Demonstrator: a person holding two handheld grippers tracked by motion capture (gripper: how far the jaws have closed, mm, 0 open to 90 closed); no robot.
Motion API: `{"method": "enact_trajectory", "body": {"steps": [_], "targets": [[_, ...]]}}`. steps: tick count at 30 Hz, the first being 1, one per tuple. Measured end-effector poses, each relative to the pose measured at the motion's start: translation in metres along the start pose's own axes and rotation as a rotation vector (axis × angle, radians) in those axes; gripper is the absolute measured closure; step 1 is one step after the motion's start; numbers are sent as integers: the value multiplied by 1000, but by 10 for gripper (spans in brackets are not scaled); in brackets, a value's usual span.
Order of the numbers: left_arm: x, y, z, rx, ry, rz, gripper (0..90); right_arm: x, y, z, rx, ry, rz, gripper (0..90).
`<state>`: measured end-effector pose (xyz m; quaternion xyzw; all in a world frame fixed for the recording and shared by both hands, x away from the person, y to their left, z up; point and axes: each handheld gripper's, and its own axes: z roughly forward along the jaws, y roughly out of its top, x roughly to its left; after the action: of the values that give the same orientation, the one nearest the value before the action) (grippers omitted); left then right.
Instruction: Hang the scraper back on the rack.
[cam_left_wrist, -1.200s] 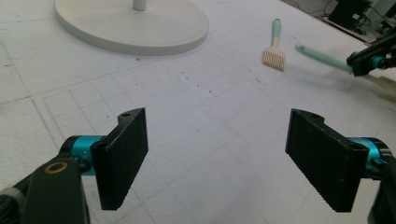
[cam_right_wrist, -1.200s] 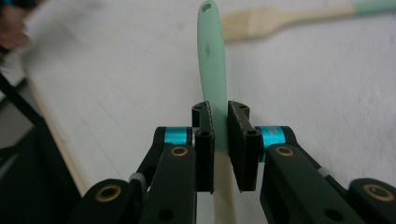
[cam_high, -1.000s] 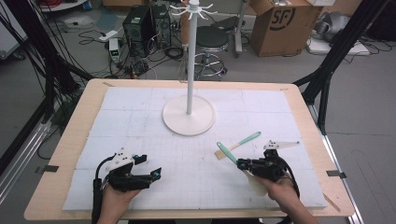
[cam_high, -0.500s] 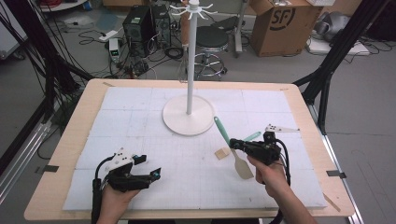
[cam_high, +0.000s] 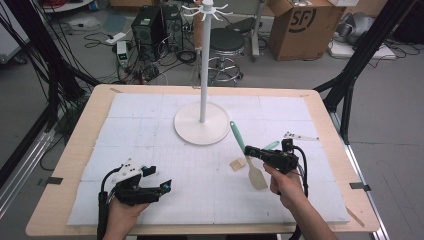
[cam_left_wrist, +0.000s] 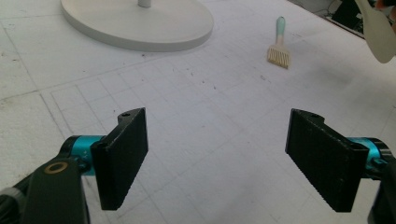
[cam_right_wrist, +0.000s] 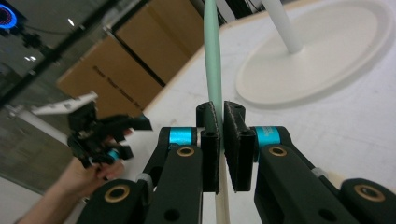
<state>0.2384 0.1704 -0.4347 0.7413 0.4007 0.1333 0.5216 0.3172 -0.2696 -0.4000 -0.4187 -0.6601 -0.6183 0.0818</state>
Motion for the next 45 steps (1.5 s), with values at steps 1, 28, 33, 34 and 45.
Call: {"method": "enact_trajectory", "body": {"steps": [1, 28, 33, 34, 45], "targets": [[0, 0, 0, 1, 0, 0, 217, 2, 1, 0, -2, 5, 3, 856], [3, -2, -2, 0, 2, -9, 217, 55, 101, 21, -216, 144, -125, 856], [4, -3, -2, 1, 3, -10, 217, 64, 115, 28, -226, 170, -144, 856], [4, -3, -2, 2, 4, -9, 217, 65, 117, 30, -226, 172, -150, 856], [3, -3, -1, 5, 1, -4, 217, 76, 137, 44, -251, 232, -173, 855]]}}
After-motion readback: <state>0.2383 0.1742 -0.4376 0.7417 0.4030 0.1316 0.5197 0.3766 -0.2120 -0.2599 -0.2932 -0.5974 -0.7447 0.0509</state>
